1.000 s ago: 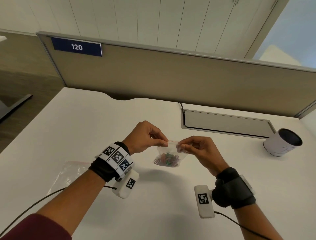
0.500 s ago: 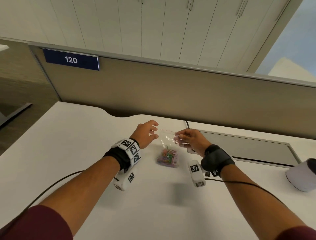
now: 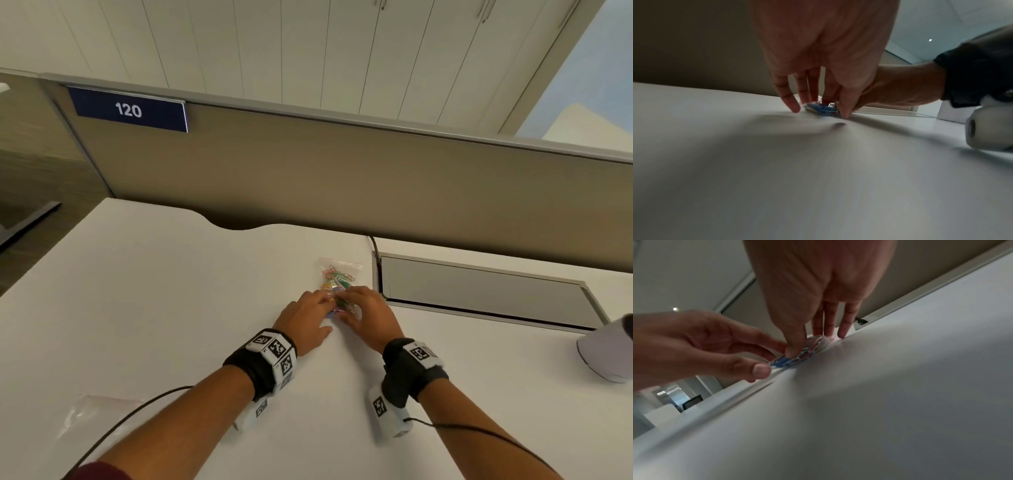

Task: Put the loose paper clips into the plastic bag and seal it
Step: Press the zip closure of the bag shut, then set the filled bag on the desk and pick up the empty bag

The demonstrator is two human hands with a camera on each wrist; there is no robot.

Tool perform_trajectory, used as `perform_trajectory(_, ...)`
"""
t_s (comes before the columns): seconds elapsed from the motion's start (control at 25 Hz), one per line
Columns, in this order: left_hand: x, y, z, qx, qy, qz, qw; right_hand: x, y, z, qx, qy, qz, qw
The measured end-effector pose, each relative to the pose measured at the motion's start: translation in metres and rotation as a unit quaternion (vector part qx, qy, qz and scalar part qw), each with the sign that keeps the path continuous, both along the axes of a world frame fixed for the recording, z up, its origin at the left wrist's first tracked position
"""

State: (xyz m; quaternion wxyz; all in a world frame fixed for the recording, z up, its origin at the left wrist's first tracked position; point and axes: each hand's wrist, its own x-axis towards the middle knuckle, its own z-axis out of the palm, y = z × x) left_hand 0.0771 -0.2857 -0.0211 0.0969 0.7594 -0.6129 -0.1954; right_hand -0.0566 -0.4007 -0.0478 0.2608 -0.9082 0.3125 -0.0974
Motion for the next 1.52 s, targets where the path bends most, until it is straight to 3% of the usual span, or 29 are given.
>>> perform_trajectory(0.16,-0.001,0.006,0.005,-0.014,0.011,0.035,0.999,0.004,0.002,0.003,-0.003,-0.004,-0.038,0.999)
perform_trajectory(0.36,-0.004,0.070,0.011,-0.074,0.082,0.147,0.983,0.004,0.066,0.020,0.054,-0.067,-0.090,0.992)
perform_trajectory(0.56,0.010,0.167,0.024,-0.175,0.180,0.324,0.912,0.060,0.174,0.038,0.135,-0.001,0.015,0.991)
perform_trajectory(0.76,0.040,0.269,0.015,-0.173,0.153,0.456,0.860,0.115,0.270,0.035,0.181,0.065,0.073,0.979)
perform_trajectory(0.92,0.059,0.336,0.000,-0.175,0.153,0.555,0.799,0.138,0.310,0.029,0.103,0.145,0.118,0.977)
perform_trajectory(1.04,0.063,0.359,-0.002,-0.173,0.157,0.565,0.791,0.141,0.322,0.025,0.070,0.145,0.117,0.980)
perform_trajectory(1.2,0.061,0.359,0.003,-0.153,0.183,0.545,0.804,0.123,0.311,0.027,0.161,0.037,0.071,0.984)
perform_trajectory(1.28,0.057,0.347,0.008,-0.153,0.245,0.545,0.787,0.107,0.296,0.036,0.259,-0.036,0.025,0.965)
perform_trajectory(1.44,0.037,0.306,0.027,-0.202,0.472,0.499,0.698,0.060,0.261,0.064,0.381,-0.146,-0.043,0.912)
perform_trajectory(1.52,0.024,0.281,0.039,-0.233,0.501,0.443,0.706,0.032,0.247,0.080,0.443,-0.191,-0.061,0.874)
